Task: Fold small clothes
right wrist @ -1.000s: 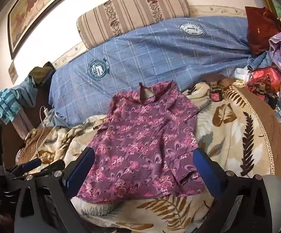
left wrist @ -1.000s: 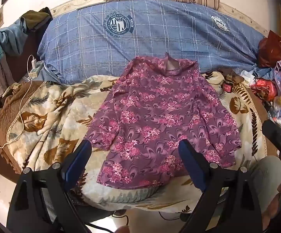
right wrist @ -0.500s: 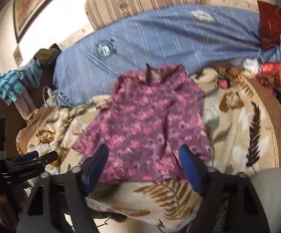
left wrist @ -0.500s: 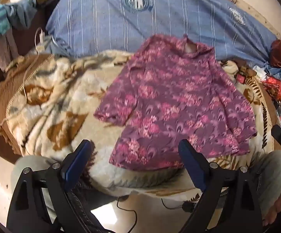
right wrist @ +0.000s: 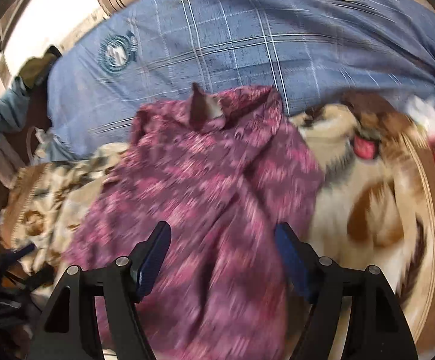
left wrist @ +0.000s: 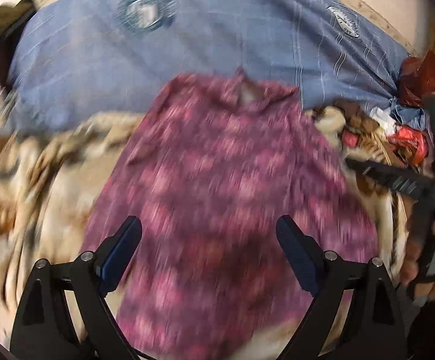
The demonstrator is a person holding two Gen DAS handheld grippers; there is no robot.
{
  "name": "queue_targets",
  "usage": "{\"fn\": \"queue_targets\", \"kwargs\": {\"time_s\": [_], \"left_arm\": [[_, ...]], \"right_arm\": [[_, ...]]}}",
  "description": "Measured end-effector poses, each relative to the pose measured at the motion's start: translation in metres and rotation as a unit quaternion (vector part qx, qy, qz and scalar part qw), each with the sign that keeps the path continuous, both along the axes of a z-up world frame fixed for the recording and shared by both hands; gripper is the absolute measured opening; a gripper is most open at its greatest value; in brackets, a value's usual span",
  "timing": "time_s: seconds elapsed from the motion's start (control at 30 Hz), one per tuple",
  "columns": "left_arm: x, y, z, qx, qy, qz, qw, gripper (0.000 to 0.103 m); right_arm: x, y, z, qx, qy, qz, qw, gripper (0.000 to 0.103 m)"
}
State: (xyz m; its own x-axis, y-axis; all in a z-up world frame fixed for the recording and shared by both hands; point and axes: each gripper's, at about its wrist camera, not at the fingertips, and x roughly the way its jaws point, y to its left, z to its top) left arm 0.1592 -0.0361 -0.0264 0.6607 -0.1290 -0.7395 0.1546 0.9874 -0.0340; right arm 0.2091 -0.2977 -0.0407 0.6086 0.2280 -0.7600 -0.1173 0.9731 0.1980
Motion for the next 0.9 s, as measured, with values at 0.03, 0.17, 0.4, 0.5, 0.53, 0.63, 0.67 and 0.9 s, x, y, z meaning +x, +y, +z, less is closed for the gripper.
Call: {"fn": "queue_targets", "kwargs": {"time_s": [0.03,0.17,0.4,0.5,0.53,0.63,0.67,0.9], "left_arm": [[0.016,-0.009,-0.003,0.001,-0.003,-0.010,0.9999,0.092],[0.039,-0.017,-0.044,-0.024,0.009,-0.024,0.9994,0.092],[0.039,-0.009,-0.088,0.001,0.049,0.000,0.9988,0.092],[0.038,-0.007,-0.087,-0.011,0.055,-0.004,0.9984,0.092],[0.036,-0.007,-0.086,-0.018,0.053,-0.010,0.9984,0.092],[0.033,-0.014,-0.085,-0.001,0.046,-0.021,0.9987,0.092],[0.032,-0.016,-0.086,0.003,0.046,-0.025,0.9986,0.092],[0.027,0.002,-0.051,-0.032,0.038,-0.017,0.9986,0.092]], "right_arm": [[0.019,-0.001,-0.009,-0.005,0.012,0.001,1.000,0.073],[0.042,-0.008,-0.046,-0.005,0.035,-0.008,0.999,0.045],[0.041,-0.015,-0.065,-0.008,0.077,0.021,0.997,0.003],[0.046,-0.034,-0.052,-0.006,0.062,-0.008,0.998,0.002],[0.045,-0.051,-0.045,0.013,0.056,-0.029,0.998,0.002],[0.042,-0.106,-0.033,0.036,0.049,-0.110,0.992,0.002],[0.040,-0.118,-0.035,0.028,0.054,-0.137,0.989,0.002],[0.031,-0.174,-0.059,0.039,0.103,-0.273,0.956,0.016]]}}
